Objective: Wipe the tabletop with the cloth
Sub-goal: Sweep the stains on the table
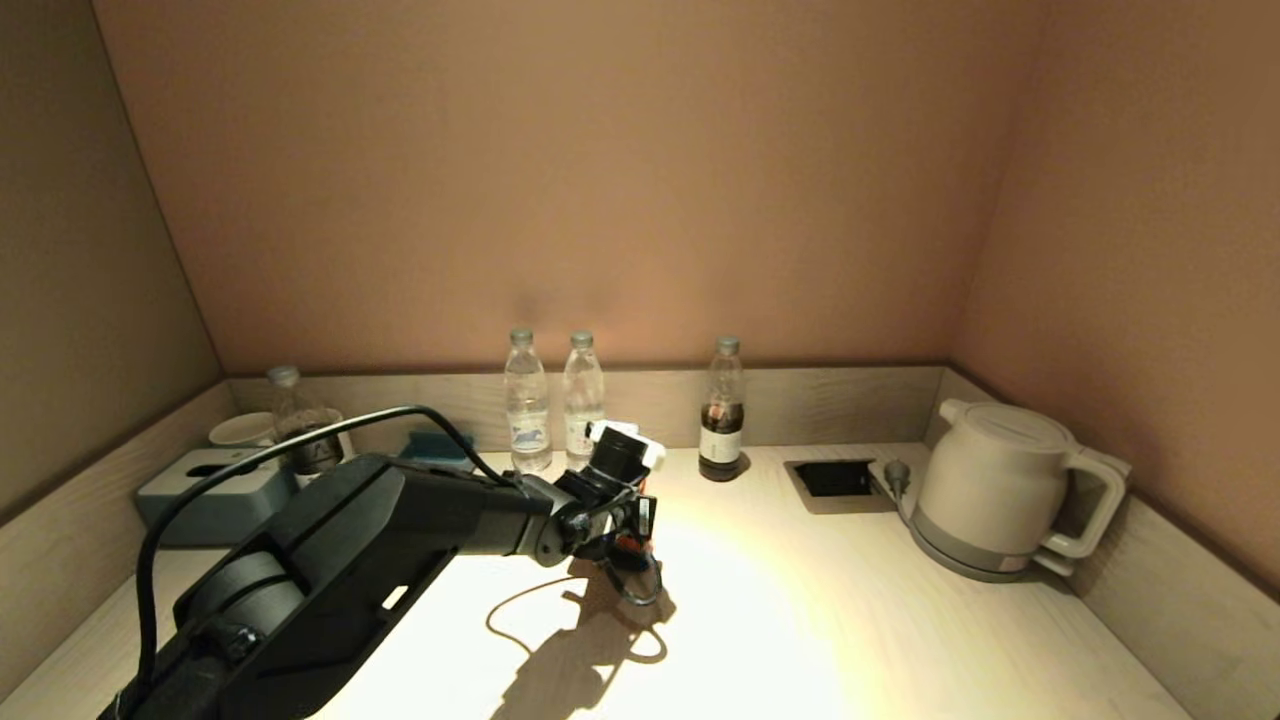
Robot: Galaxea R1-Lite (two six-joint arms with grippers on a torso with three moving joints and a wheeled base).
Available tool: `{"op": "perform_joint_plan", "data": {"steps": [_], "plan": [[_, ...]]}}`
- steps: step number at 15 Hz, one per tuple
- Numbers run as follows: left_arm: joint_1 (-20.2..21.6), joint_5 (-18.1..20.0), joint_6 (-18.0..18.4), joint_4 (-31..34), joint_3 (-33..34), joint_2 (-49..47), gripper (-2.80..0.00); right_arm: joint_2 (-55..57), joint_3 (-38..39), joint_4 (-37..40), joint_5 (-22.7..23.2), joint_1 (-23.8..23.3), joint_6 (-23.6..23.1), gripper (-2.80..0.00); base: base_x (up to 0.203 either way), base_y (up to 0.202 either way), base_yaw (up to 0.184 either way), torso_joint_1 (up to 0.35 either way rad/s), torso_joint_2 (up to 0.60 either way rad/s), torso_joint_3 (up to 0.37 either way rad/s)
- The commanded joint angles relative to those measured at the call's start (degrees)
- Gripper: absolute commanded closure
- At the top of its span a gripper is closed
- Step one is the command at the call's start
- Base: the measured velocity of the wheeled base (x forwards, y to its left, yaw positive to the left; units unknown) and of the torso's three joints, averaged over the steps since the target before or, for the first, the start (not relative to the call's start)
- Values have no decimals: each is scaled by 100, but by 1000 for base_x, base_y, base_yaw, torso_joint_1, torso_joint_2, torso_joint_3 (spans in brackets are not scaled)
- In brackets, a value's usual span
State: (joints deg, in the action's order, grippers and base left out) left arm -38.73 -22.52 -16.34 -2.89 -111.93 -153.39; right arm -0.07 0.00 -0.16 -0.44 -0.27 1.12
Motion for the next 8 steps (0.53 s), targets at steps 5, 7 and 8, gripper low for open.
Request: {"op": "perform_joint_plan", "data": {"steps": [5,7,8], "plan": [[628,-74,-315,471,15,-78,0,7,0,-2,0,0,2,0,0,0,0,0,0,0],[640,-77,-338,494,14,-76,0,7,0,-2,0,0,2,0,0,0,0,0,0,0],[781,-77,-443,689,20,-70,0,7,0,-2,0,0,2,0,0,0,0,0,0,0]]}}
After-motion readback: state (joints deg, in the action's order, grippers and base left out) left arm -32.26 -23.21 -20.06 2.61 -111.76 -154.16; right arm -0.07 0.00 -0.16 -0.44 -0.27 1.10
